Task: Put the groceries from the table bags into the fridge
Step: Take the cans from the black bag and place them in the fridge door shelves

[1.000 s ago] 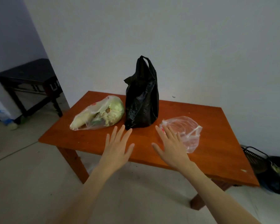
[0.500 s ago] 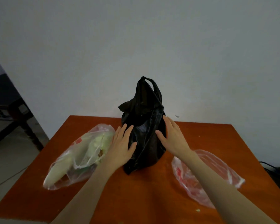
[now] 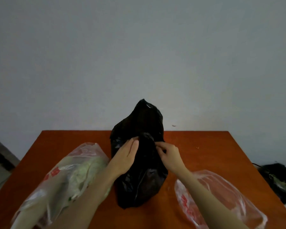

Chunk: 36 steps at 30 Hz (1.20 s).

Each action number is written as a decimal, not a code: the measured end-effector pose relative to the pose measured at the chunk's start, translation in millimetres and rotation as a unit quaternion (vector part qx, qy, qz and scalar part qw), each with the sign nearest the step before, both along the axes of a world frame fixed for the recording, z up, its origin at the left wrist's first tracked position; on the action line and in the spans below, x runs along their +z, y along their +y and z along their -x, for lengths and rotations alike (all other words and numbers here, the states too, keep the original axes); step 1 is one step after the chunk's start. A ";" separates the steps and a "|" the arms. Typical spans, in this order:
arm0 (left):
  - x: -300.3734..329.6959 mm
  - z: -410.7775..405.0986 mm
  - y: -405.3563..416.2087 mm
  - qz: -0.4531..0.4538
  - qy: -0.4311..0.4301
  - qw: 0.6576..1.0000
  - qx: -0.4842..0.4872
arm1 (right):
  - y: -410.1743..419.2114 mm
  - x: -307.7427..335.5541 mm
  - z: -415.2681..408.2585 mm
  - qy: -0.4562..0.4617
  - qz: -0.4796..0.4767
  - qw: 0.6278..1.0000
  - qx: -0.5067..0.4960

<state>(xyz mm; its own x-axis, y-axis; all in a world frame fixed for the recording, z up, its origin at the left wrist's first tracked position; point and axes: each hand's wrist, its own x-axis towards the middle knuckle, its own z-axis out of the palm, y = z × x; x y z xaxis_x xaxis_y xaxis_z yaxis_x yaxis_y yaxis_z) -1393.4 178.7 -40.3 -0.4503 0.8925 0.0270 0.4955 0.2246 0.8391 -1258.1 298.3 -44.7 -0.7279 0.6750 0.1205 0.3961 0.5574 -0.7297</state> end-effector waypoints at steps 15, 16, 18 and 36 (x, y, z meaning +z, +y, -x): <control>-45.1 -39.8 -9.8 -0.071 0.255 0.964 -0.034 | -6.3 -38.8 -45.8 0.068 -0.044 0.997 0.019; -41.5 -39.9 -5.9 -0.042 0.254 0.964 -0.059 | -4.6 -36.8 -45.0 0.088 -0.063 0.994 0.009; -42.8 -37.5 0.8 0.046 0.231 0.966 -0.103 | 0.3 -28.5 -43.4 0.130 -0.085 0.987 -0.033; -58.2 -32.0 -16.8 0.384 0.225 0.861 -0.248 | 84.7 31.9 43.4 -0.141 0.109 0.983 0.035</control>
